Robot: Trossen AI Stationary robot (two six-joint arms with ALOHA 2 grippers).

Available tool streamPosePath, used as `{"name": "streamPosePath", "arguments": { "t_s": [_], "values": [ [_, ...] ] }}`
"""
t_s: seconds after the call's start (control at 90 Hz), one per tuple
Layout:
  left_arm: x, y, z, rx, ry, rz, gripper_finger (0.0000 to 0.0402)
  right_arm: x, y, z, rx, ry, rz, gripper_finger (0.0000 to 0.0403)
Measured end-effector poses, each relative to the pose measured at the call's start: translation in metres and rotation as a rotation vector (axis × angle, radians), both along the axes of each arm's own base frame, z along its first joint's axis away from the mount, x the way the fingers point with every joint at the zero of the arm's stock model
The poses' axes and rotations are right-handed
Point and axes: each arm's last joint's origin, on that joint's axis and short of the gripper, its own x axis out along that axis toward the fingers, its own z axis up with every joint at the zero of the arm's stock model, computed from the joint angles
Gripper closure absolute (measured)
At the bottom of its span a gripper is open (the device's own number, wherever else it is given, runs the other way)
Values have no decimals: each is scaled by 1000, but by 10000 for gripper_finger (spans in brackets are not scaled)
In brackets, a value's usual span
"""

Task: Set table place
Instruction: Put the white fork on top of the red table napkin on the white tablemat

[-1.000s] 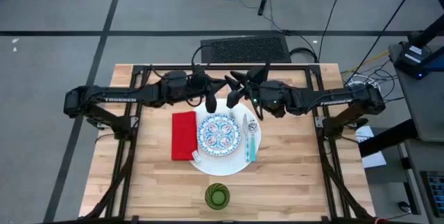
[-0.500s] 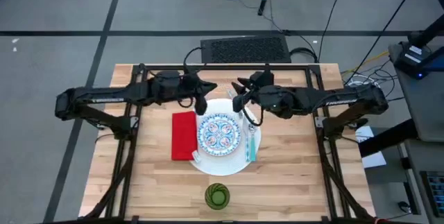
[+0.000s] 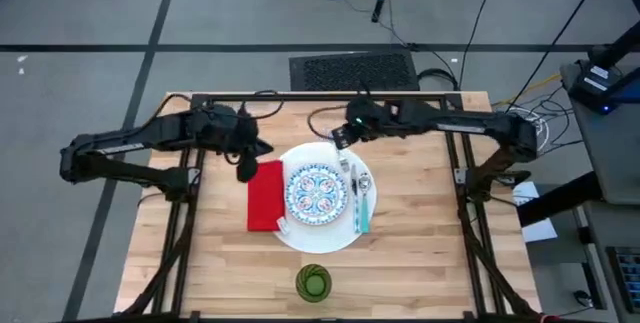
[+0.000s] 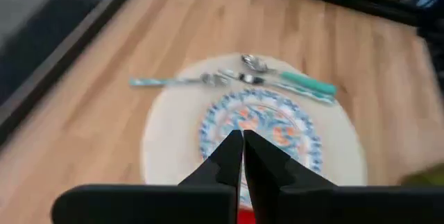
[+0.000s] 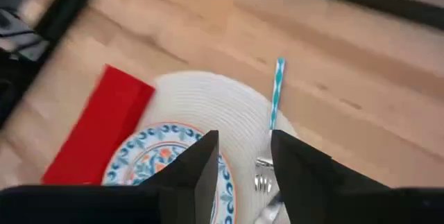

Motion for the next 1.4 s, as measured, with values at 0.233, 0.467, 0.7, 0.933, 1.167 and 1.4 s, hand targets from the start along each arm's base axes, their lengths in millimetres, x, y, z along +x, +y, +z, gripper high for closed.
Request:
{"name": "streamPosePath", "arguments": {
  "t_s": [0.233, 0.467, 0.7, 0.933, 1.167, 1.4],
  "values": [
    [-18, -8, -36, -201, 54, -27, 402, 24, -18, -63, 167, 137, 12, 282],
    [-20, -7, -67, -269, 128, 62, 402, 37, -12, -102, 195, 250, 52, 282],
    [-20, -5, -74, -223, 136, 121, 402, 41, -9, -122, 127, 332, 48, 282],
    [-15, -4, -69, -206, 67, 117, 402, 46, -13, -122, 95, 290, 50, 282],
    [-14, -4, -67, -199, 44, 112, 402, 50, -13, -131, 73, 301, 72, 305],
    [-14, -4, -67, -198, 47, 111, 402, 50, -11, -142, 74, 344, 76, 332]
  ]
}}
